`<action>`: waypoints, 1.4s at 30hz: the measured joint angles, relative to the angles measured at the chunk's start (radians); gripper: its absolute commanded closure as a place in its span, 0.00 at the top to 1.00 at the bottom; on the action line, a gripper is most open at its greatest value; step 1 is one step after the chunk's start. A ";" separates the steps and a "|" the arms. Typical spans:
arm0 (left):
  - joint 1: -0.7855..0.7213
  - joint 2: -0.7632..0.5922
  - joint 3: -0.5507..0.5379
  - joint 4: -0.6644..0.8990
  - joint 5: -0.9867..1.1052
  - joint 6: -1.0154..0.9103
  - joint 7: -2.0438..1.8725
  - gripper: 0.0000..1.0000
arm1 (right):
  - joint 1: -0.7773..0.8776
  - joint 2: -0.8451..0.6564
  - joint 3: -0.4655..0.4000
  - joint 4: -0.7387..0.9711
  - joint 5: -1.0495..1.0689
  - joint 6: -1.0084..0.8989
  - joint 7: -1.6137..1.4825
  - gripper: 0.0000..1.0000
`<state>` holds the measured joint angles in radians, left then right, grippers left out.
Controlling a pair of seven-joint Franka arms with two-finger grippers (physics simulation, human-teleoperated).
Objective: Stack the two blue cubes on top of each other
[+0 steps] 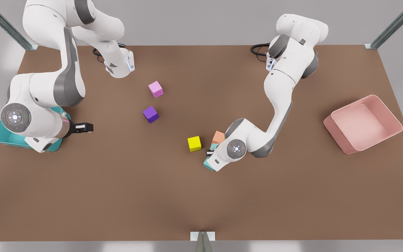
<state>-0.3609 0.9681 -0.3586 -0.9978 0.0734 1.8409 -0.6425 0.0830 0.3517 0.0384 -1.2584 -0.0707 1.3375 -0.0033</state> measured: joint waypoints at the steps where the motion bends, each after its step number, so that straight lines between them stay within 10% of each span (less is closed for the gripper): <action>1: -0.001 0.004 0.001 0.003 0.000 0.008 -0.026 0.68 | 0.001 0.005 0.001 0.001 0.001 0.001 0.002 1.00; 10: -0.026 0.042 0.001 0.012 0.001 0.088 -0.203 0.68 | 0.001 0.023 0.000 0.012 0.003 0.003 0.013 1.00; 18: -0.029 0.046 0.002 0.012 -0.001 0.120 -0.300 0.82 | 0.001 0.031 0.000 0.012 0.003 0.004 0.019 1.00; 20: -0.028 0.046 0.003 0.012 -0.001 0.124 -0.318 1.00 | 0.001 0.031 0.000 0.011 0.004 0.004 0.020 1.00; 28: -0.027 0.023 -0.001 0.012 -0.002 0.114 -0.374 1.00 | 0.001 0.032 0.000 0.012 0.003 0.004 0.023 1.00; 37: 0.168 -0.179 0.004 0.211 0.102 -0.343 -0.303 1.00 | 0.001 0.035 0.000 0.013 0.003 0.005 0.026 1.00; 42: 0.322 -0.658 0.112 -0.422 0.042 -0.398 -0.123 1.00 | 0.000 0.036 -0.001 0.013 0.002 0.005 0.026 1.00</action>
<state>-0.0388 0.3102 -0.2464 -1.4198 0.1154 1.4427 -0.7660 0.0828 0.3878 0.0377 -1.2454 -0.0691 1.3426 0.0231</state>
